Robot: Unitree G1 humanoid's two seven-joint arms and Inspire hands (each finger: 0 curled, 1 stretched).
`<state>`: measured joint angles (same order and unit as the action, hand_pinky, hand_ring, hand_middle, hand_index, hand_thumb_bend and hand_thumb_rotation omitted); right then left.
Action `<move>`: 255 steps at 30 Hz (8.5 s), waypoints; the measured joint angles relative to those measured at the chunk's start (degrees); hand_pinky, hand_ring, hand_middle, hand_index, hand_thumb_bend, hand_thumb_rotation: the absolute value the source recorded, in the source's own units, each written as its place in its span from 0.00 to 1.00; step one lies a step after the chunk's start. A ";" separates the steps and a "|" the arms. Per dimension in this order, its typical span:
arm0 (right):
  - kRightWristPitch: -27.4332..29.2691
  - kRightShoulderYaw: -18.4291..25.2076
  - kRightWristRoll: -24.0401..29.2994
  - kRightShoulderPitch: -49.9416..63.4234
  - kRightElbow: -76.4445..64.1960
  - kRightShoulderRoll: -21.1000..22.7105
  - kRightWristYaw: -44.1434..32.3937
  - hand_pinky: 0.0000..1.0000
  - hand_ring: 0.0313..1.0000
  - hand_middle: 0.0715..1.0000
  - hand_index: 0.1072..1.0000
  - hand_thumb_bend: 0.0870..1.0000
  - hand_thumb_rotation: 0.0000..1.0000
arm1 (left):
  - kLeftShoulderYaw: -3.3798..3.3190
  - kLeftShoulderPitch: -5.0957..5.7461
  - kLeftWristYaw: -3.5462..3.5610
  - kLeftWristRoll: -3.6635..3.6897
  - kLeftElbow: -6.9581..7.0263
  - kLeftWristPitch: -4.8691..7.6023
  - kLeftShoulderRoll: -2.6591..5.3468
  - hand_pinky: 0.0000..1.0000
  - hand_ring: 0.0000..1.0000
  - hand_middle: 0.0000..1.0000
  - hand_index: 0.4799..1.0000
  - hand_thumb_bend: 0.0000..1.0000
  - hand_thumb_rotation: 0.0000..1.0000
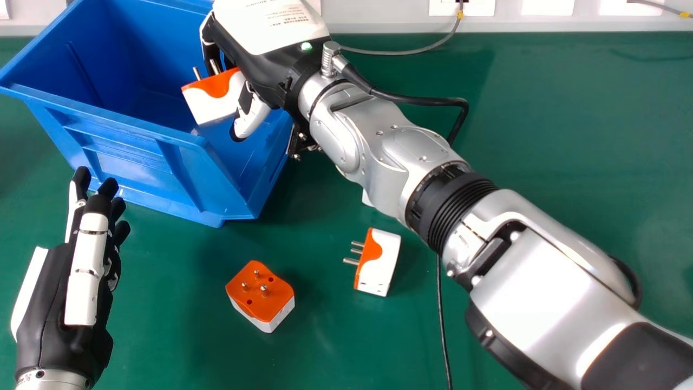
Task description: Pick all objects and put in blue box
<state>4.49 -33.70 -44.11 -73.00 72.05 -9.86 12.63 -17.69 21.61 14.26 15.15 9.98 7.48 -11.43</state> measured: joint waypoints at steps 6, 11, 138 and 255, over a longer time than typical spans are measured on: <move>-0.31 -1.36 -0.44 0.00 -0.13 0.03 -0.38 0.46 0.55 0.58 0.53 0.44 0.00 | 0.17 0.18 -0.23 -0.03 0.32 0.01 0.09 1.00 1.00 1.00 1.00 0.45 1.00; -1.40 -4.26 -2.68 0.00 -0.39 0.10 -1.26 0.75 0.82 0.83 0.81 0.45 0.05 | 0.35 0.22 -0.30 -0.06 0.34 0.02 0.09 1.00 1.00 1.00 1.00 0.44 0.99; 24.58 -1.97 -19.63 23.71 -36.81 43.05 -17.13 0.84 0.96 0.99 0.92 0.38 0.00 | -0.10 -1.56 -0.79 -1.72 -0.63 -0.98 -0.40 1.00 1.00 1.00 1.00 0.44 0.95; 22.30 -21.84 -28.04 10.89 -8.72 28.13 2.64 0.61 0.76 0.77 0.66 0.55 0.02 | -0.85 3.17 -0.90 -0.62 6.20 -3.19 -0.29 1.00 1.00 1.00 1.00 0.49 0.96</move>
<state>26.79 -55.54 -72.14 -62.11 63.33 18.26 15.27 -18.54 24.79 13.36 14.52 16.18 4.28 -11.72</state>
